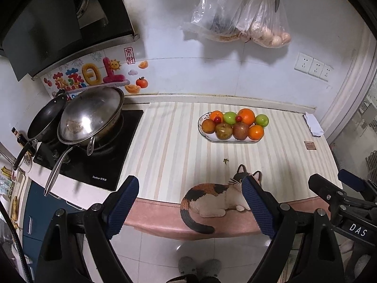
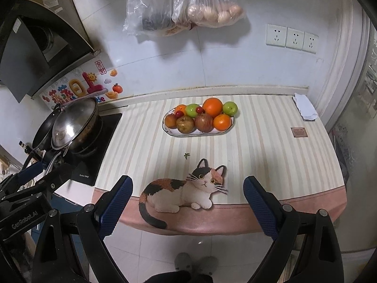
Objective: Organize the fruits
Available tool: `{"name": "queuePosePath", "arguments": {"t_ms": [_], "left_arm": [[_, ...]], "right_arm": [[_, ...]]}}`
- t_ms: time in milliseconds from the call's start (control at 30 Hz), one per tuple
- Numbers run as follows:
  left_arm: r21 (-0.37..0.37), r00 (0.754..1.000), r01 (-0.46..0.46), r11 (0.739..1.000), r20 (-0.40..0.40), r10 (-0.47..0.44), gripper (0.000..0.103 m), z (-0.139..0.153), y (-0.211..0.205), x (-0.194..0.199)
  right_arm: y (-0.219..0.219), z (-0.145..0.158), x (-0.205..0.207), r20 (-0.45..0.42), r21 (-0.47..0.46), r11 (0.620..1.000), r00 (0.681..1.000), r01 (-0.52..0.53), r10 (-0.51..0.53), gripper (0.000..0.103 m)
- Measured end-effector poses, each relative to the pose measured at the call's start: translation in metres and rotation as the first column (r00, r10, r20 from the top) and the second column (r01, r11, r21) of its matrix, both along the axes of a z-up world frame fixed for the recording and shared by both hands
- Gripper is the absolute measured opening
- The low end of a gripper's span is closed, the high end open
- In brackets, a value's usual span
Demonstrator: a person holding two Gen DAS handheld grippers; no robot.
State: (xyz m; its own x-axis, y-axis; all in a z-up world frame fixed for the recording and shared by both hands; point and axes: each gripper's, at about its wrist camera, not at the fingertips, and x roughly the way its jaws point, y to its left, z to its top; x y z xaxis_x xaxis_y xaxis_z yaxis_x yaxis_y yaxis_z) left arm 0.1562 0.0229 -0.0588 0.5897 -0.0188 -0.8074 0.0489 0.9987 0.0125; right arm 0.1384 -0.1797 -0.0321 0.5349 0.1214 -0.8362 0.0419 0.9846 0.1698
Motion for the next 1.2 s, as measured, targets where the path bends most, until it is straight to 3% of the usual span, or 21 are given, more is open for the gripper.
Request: {"name": "queuePosePath", "arguments": {"t_ms": [1200], "left_arm": [[-0.008,0.999,0.033,0.999,0.000,-0.033,0.089,0.0009,0.0033,0.0071]], "right_arm": [[0.0006,0.0042,-0.0003,0.012,-0.033,0.999,1.000,0.014,-0.014,0.097]]}}
